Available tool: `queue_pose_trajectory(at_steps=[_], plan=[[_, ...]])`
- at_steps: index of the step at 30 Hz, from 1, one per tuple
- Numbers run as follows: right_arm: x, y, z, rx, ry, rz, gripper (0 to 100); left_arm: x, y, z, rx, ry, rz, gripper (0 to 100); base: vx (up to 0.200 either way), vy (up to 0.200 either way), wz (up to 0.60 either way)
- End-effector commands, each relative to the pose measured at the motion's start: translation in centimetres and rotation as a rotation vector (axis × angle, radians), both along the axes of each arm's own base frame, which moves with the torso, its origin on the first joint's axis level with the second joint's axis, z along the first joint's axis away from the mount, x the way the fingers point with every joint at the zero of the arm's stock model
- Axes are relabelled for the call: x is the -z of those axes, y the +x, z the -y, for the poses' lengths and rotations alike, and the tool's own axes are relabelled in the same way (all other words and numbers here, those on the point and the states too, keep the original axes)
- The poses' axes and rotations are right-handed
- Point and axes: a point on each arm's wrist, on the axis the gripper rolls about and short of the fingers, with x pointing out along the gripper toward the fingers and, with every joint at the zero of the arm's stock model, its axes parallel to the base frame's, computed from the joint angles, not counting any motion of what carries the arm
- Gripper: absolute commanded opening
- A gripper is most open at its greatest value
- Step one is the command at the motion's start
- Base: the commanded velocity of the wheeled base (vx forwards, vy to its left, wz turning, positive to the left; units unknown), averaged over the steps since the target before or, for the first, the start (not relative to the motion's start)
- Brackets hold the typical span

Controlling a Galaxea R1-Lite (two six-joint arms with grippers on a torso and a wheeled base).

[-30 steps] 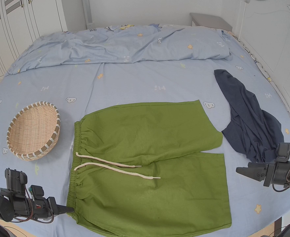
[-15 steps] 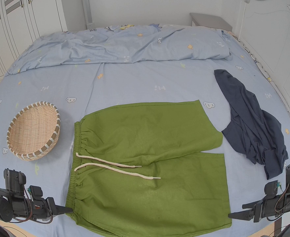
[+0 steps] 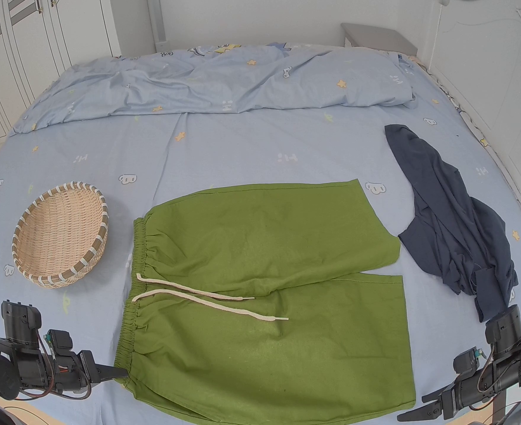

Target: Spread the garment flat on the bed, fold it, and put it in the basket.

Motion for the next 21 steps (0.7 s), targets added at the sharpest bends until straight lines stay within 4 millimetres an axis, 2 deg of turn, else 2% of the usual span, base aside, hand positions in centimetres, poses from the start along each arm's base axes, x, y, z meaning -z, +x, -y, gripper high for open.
queue_pose_trajectory(at_steps=[1,11,21], plan=[[1.3,0.5,-0.2,-0.011,-0.021,-0.084,100,0.1,-0.5,0.1,-0.001,0.000,-0.006,0,0.000,0.000,0.00],[2.1,1.7,-1.4,-0.065,-0.021,-0.075,100,0.0,-0.5,0.1,-0.001,0.000,-0.001,0,0.000,0.000,0.00],[2.4,2.0,-1.6,-0.066,-0.016,-0.065,100,0.0,-0.5,0.1,-0.001,0.000,-0.003,0,0.000,0.000,0.00]])
